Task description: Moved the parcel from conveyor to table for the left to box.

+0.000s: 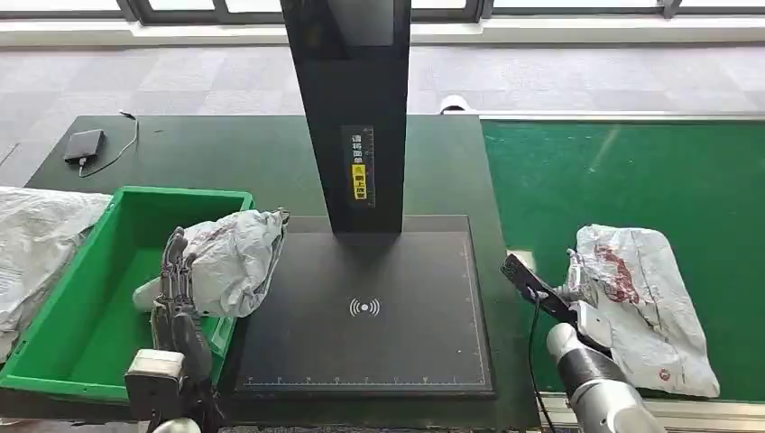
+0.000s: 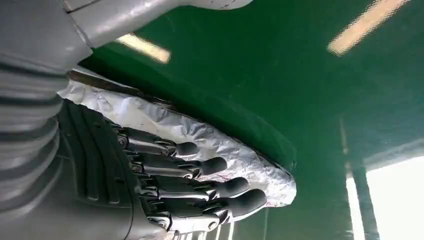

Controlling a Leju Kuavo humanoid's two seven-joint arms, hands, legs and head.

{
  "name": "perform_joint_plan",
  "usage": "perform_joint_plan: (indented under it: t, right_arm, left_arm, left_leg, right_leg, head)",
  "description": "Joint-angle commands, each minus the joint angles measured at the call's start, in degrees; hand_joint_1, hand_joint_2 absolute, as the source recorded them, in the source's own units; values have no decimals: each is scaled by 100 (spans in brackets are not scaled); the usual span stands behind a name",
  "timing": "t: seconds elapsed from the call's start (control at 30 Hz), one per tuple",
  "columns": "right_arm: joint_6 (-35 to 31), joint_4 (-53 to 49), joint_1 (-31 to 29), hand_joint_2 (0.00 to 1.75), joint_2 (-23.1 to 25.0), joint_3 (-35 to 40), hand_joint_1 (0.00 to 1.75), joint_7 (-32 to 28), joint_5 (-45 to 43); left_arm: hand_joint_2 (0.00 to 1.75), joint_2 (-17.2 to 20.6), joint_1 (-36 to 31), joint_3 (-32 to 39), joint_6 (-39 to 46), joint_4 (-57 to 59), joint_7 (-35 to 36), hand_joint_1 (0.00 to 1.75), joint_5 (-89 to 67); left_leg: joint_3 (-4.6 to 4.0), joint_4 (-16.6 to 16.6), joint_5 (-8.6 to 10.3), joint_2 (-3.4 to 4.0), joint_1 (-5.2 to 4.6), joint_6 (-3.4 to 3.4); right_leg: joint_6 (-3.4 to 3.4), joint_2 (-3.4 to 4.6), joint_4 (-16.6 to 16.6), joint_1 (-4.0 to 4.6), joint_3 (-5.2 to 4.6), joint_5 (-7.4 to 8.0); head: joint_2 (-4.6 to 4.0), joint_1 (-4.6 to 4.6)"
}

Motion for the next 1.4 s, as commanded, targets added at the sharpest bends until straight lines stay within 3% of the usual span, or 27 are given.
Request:
perform_joint_plan:
  t: [0.03,0.13,0.2,0.27,0.37,0.47,0.7,0.83,1.1,1.13,1.23,1.4]
  right_arm:
    - [27,157,-212,175,-155,420,0,221,4]
    - [-106,-313,222,175,-503,252,0,218,-274]
    - [-154,-969,893,175,-754,4,0,109,-645]
    - [-1,-2269,2012,175,-839,-368,0,115,-901]
    - [373,-3629,3094,175,-567,-883,0,-24,-1004]
    - [463,-4308,3534,175,-233,-1119,0,-96,-833]
    - [628,-5000,3803,175,-8,-1372,0,-218,-776]
    - [990,-5506,4152,175,381,-1860,0,-481,-619]
    - [1089,-5153,3997,175,495,-1994,0,-702,-476]
    - [1320,-4809,3849,175,497,-1867,0,-810,-393]
    - [1109,-3751,3417,175,442,-1487,0,-451,-66]
    - [1075,-3123,3278,175,180,-1405,0,-318,-139]
  left_arm:
    - [0,-35,54,296,-24,37,-7,0,7]
    - [0,18,228,301,-113,46,-92,0,114]
    - [0,30,250,296,-300,111,-119,0,141]
    - [0,57,123,282,-515,248,-66,0,162]
    - [0,107,-61,283,-767,422,30,0,202]
    - [0,119,-87,271,-850,443,66,0,226]
    - [0,165,119,331,-982,392,16,0,419]
    - [0,197,-120,281,-1041,636,9,0,436]
    - [0,175,-210,296,-1075,630,93,0,413]
    - [0,164,-215,321,-1068,605,120,0,403]
    - [0,164,-156,353,-1072,591,228,0,359]
    - [0,276,-230,226,-1071,896,238,0,322]
  left_leg:
    - [-2,-2,4,10,-4,2]
    - [1,-10,9,2,-2,4]
    - [5,-13,10,-21,-1,5]
    - [11,-11,9,-57,-1,5]
    - [18,-23,12,-106,3,7]
    - [2,-6,-7,-87,-1,10]
    - [-8,-2,-15,-54,-4,10]
    - [-3,-6,-11,-67,-3,10]
    - [0,-5,-12,-45,-3,12]
    - [-3,-1,-14,-43,-1,12]
    - [10,-12,-11,-14,5,11]
    - [16,-12,-10,-11,2,12]
  right_leg:
    - [-1,7,0,-3,-7,5]
    - [0,-2,-13,-1,1,10]
    - [1,-25,-20,0,13,5]
    - [2,-59,-24,0,26,-6]
    - [5,-109,-47,5,56,-13]
    - [6,-87,-24,0,30,-20]
    - [8,-59,-14,-3,9,-23]
    - [7,-71,-20,-1,18,-24]
    - [8,-47,-20,-2,15,-20]
    - [9,-46,-17,-2,12,-21]
    - [6,-20,-33,5,20,-8]
    - [8,-20,-31,2,26,-11]
  head:
    - [0,0]
    - [0,0]
    - [0,0]
    - [0,0]
    - [0,0]
    - [-2,0]
    - [0,0]
    - [0,0]
    - [0,0]
    - [0,0]
    - [0,0]
    - [0,0]
